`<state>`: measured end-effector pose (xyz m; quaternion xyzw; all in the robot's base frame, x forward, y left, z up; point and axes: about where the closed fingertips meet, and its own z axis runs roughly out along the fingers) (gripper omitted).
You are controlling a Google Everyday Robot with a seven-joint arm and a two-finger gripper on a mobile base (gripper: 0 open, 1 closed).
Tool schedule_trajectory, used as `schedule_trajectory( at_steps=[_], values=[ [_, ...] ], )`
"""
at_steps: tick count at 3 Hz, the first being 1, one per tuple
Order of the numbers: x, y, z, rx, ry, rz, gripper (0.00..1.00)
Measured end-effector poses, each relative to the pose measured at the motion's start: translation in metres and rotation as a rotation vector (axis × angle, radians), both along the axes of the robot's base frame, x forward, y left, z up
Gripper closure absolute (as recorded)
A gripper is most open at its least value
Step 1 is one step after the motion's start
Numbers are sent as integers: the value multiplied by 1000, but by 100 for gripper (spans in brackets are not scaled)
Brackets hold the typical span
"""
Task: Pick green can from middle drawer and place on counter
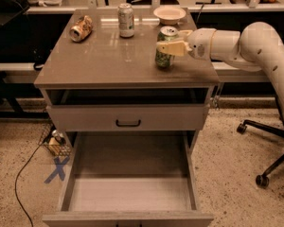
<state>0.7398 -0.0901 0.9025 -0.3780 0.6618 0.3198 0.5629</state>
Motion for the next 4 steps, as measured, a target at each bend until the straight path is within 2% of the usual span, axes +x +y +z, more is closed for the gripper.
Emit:
schedule_trajectory(
  at_steps=[1,2,3,4],
  values=[
    [1,0,-7,-1,15,-1,4],
    [2,-1,-8,-3,17,-2,0],
    [-6,-20,-1,30,-15,-39,0],
    [-36,-55,13,61,-72,-121,0]
  ],
)
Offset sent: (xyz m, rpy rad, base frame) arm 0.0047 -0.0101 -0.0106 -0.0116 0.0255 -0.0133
